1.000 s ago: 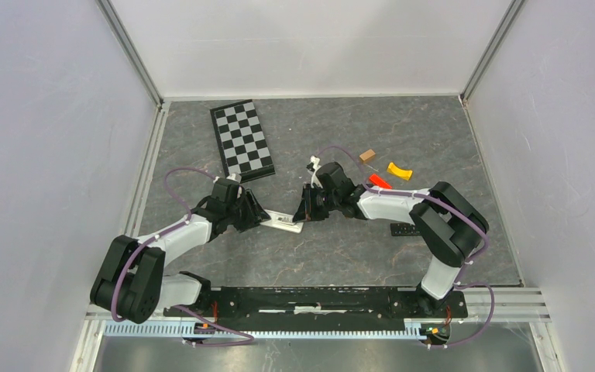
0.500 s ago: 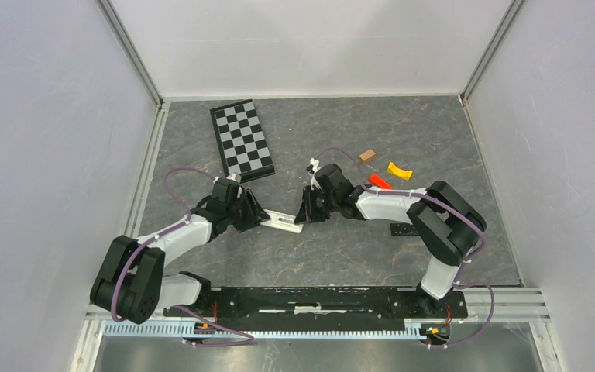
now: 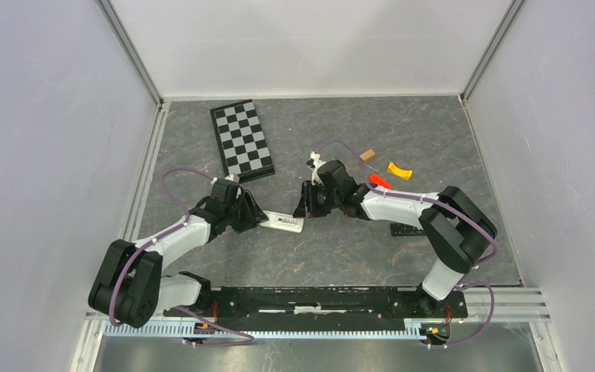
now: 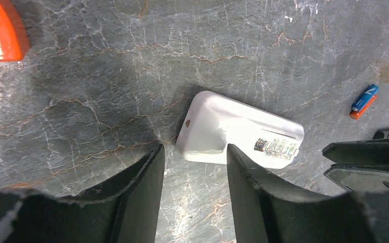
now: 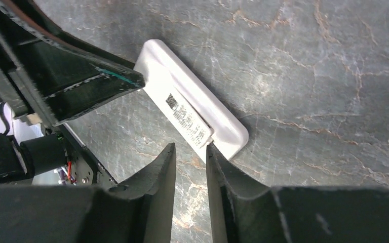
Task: Load the batteries into the remote control
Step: Load the battery cover into the remote control.
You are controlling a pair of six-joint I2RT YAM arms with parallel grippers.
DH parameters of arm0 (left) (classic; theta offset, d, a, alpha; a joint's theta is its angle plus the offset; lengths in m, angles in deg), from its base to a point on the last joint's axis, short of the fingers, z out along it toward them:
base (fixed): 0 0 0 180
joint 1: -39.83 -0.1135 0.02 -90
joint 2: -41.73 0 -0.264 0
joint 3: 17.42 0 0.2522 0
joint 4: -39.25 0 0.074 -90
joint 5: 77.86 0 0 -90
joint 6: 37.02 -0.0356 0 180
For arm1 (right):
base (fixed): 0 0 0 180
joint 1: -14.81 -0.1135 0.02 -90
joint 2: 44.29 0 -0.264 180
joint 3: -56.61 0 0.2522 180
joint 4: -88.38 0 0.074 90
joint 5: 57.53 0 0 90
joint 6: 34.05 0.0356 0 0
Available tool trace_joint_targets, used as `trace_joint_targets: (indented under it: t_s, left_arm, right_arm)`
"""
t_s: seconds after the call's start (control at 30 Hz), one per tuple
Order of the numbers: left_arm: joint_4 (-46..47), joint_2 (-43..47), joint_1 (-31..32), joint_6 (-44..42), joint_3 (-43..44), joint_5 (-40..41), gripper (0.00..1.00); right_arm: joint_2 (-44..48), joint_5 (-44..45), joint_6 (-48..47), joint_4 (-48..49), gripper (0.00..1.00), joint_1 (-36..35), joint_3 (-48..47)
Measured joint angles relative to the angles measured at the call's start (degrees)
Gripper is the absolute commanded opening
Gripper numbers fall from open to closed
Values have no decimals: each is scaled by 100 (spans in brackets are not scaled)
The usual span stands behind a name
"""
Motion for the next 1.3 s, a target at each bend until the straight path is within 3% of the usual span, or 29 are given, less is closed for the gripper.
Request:
trace_joint_targets:
  t_s: [0.1,0.43,0.73,1.07,1.2,1.23,1.27,1.3]
  left_arm:
    - [0,0,0,0,4,0,55]
    - [2,-2,0,0,7,0,56]
    - [2,-2,0,0,7,-2,56]
    - [-57,101,0,0,9,24,58]
    - [-188,334,0,2,52,151,64]
    - [-243,428,0,2,61,190,66]
    - [-302,531,0,2,68,245,69]
    - [-389,664,0,4,83,319,73]
  right_arm:
    - [50,-98,-46,190,22,-7,9]
    - [-348,-382,4,527,11,-129,13]
    - [-560,-260,57,146,14,-236,-90]
    - [-129,-282,-400,566,45,-208,9]
    - [28,-216,-1060,625,70,-216,-15]
    - [39,-122,-1309,599,91,-232,-31]
    - [42,-33,-1657,511,98,-260,-74]
    - [42,57,-1923,435,98,-293,-116]
